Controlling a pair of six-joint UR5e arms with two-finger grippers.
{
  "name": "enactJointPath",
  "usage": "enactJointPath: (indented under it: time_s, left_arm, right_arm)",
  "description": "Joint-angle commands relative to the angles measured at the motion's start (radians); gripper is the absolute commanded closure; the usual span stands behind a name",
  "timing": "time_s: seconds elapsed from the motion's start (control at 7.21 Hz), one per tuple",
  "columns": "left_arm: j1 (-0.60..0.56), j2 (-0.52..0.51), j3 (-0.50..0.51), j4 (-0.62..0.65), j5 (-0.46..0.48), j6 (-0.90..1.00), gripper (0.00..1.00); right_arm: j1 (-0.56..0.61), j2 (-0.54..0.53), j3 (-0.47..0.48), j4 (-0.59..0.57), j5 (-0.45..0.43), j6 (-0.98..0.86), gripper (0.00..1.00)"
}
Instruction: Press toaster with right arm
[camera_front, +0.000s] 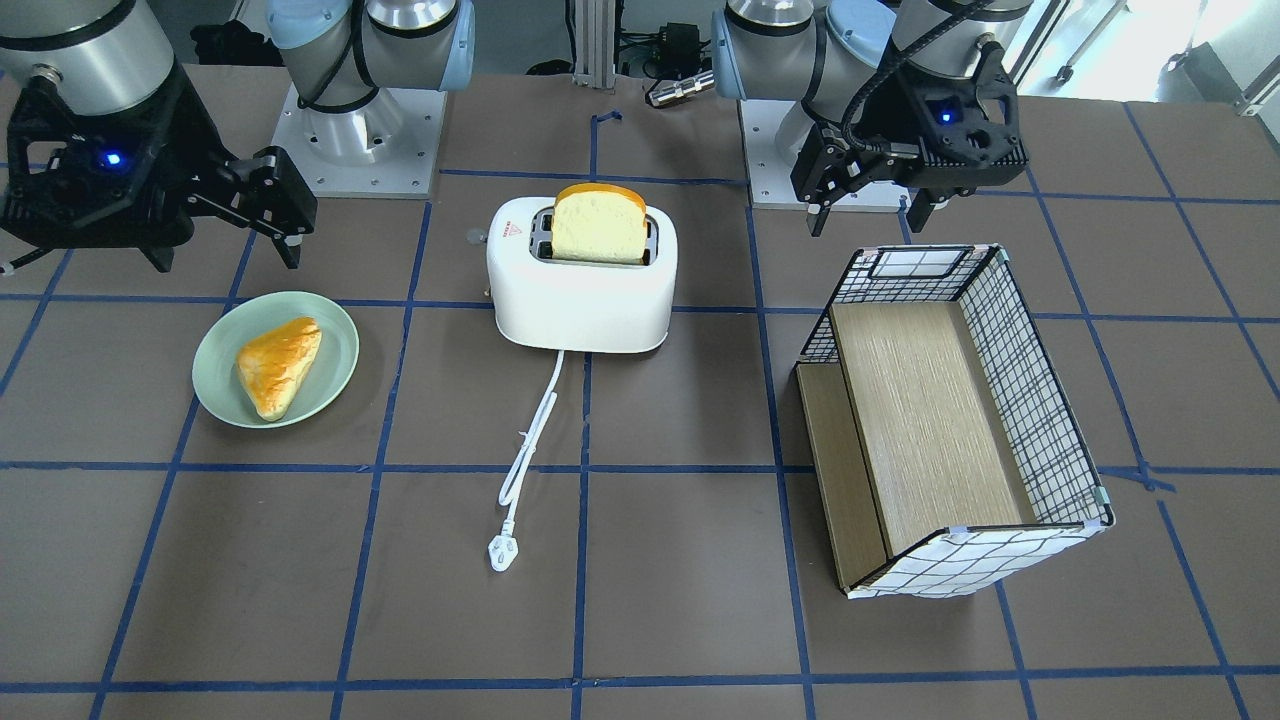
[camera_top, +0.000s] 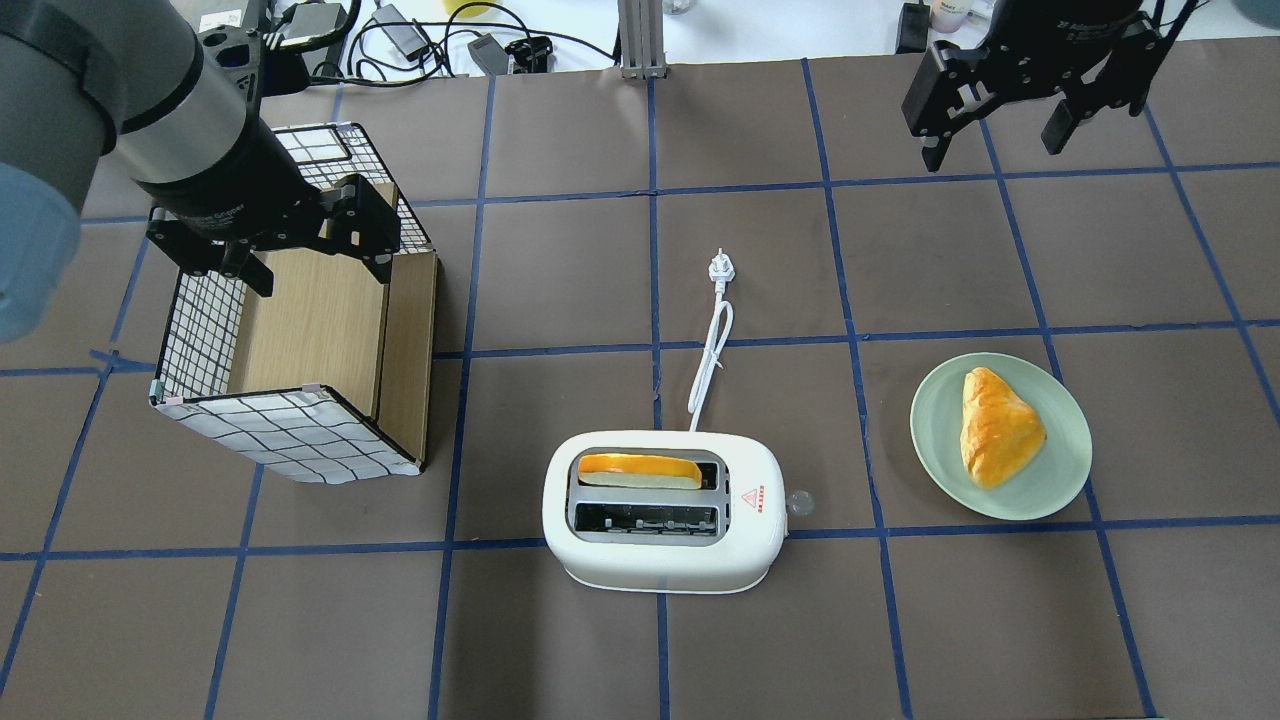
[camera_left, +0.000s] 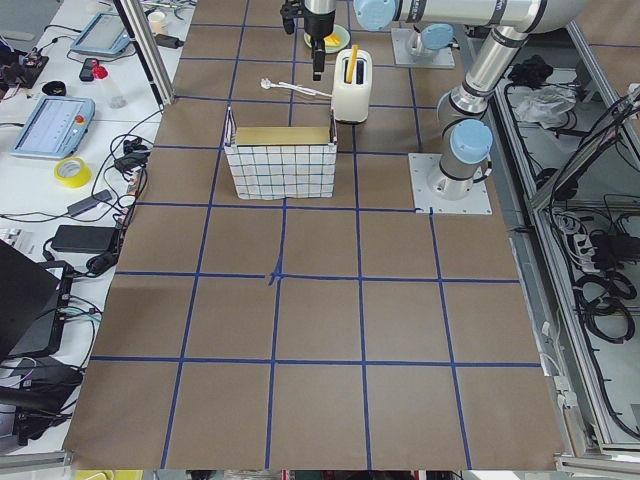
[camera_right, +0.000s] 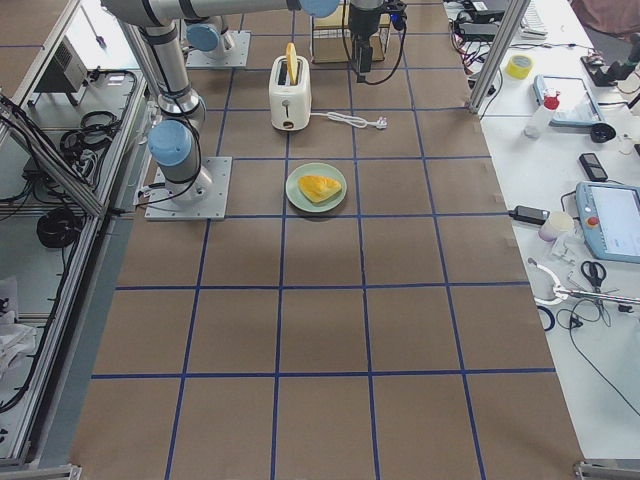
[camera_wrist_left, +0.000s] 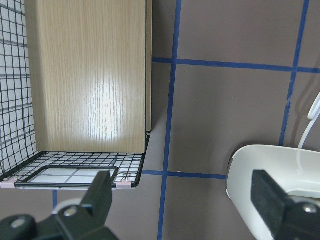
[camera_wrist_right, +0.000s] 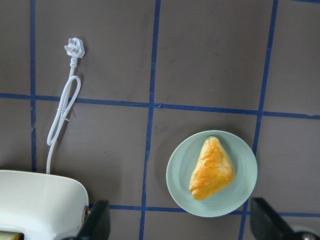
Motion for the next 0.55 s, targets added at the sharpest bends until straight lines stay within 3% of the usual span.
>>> enactJointPath:
  time_s: [0.0, 0.42]
  left_arm:
    - [0.000, 0.000, 0.000, 0.000, 0.000, 0.000, 0.00]
    - [0.000, 0.000, 0.000, 0.000, 0.000, 0.000, 0.00]
  right_arm:
    - [0.013, 0.016, -0.013, 0.007, 0.011, 0.031, 0.00]
    - [0.012, 0.014, -0.005, -0.011, 0.048, 0.042, 0.00]
